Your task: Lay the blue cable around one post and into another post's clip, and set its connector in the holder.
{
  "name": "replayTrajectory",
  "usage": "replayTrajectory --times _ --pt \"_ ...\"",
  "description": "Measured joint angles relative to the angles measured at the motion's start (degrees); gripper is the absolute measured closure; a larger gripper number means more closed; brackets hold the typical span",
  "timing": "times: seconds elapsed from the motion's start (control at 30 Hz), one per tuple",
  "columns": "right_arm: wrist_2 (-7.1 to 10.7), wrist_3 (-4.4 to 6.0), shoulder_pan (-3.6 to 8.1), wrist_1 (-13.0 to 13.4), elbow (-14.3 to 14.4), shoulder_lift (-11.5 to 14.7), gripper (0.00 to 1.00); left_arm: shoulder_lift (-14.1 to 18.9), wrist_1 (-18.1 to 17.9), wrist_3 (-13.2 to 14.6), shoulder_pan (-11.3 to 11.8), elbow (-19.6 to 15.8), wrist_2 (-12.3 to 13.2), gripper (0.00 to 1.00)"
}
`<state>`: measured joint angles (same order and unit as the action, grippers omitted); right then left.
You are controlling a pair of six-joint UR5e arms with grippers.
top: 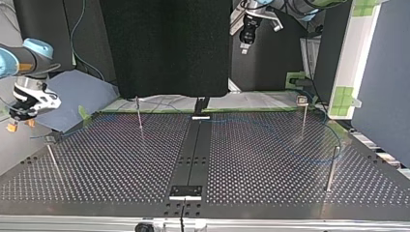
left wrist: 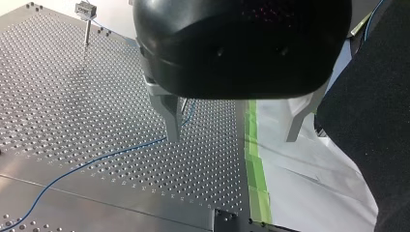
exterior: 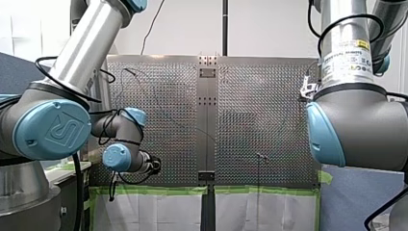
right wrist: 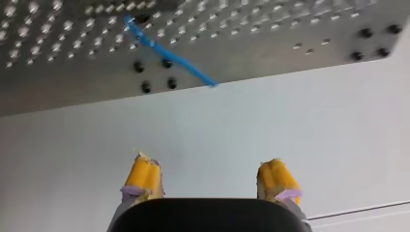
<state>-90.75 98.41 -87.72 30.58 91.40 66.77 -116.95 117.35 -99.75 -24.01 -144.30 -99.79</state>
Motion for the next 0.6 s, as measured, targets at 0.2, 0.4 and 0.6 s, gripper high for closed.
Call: replayTrajectory --times 0.2,0.4,0.6 --pt "2.1 -0.09 -0.94 2.82 2.82 2.82 0.0 0.0 0.03 0.01 -0.01 -0.01 0.01 0.0" --pt "4.47 -2.33 -3.37 5.15 5.62 4.96 0.0 0.01 0.04 -0.24 -0.12 0.0 0.18 0.0" --pt "3.02 -3.87 -6.53 5.64 8.8 5.27 0.0 0.0 0.31 -0.63 -0.16 0.01 0.67 0.0"
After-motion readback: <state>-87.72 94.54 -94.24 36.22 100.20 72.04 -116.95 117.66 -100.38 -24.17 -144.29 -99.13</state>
